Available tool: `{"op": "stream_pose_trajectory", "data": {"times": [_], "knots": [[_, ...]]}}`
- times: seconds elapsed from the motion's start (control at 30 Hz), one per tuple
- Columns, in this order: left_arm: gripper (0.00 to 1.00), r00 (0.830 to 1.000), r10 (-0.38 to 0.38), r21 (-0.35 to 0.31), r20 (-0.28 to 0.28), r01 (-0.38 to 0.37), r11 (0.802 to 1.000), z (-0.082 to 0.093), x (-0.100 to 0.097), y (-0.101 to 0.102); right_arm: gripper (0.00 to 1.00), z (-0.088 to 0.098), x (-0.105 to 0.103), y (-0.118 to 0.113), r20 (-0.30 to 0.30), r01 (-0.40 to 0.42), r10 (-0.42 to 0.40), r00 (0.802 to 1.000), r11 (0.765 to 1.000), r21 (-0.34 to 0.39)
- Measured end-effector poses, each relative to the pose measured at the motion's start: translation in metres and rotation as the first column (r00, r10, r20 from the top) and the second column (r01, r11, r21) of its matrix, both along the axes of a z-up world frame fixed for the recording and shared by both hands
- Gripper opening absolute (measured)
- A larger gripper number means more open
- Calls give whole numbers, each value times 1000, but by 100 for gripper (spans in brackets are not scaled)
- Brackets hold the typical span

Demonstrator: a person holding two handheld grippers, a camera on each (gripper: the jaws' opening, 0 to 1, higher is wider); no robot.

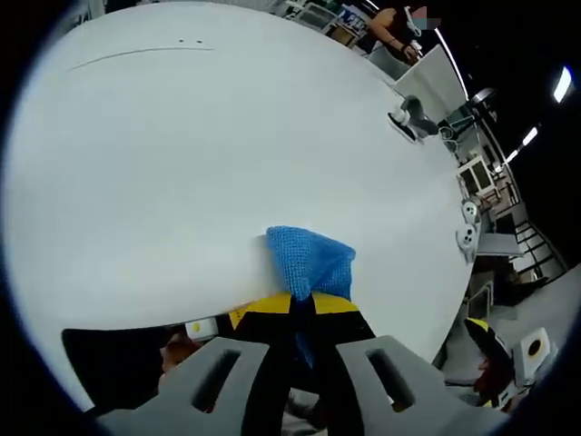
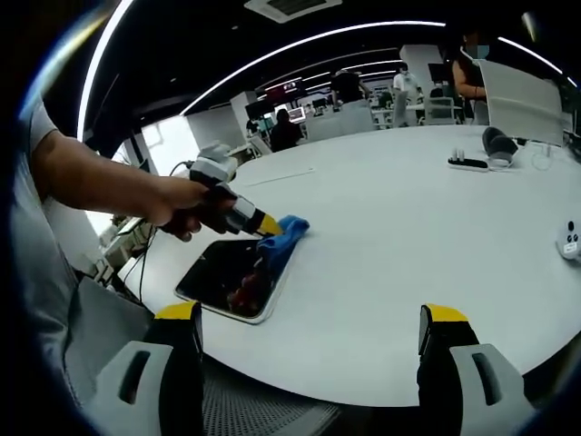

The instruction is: Wipe the mirror surface with the cleaning cloth until all visible marks leave the cleaned area.

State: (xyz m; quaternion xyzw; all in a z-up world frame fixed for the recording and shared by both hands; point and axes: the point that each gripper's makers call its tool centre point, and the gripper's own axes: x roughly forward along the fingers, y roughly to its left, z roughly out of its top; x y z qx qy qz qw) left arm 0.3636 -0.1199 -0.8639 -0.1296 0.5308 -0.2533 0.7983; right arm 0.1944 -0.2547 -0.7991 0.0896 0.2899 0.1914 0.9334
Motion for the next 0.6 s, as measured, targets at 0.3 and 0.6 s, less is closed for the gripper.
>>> {"op": "stream_pose_trajectory", "data": {"times": [0.3, 0.6], "knots": [[3, 1000, 22, 8, 1, -22, 1000, 0, 2, 14, 99, 1, 1, 4, 1, -15, 15, 1000, 1000, -3], [3, 999, 45, 12, 8, -45, 999, 0, 6, 30, 99, 6, 5, 10, 20, -69, 70, 997, 997, -45]]}}
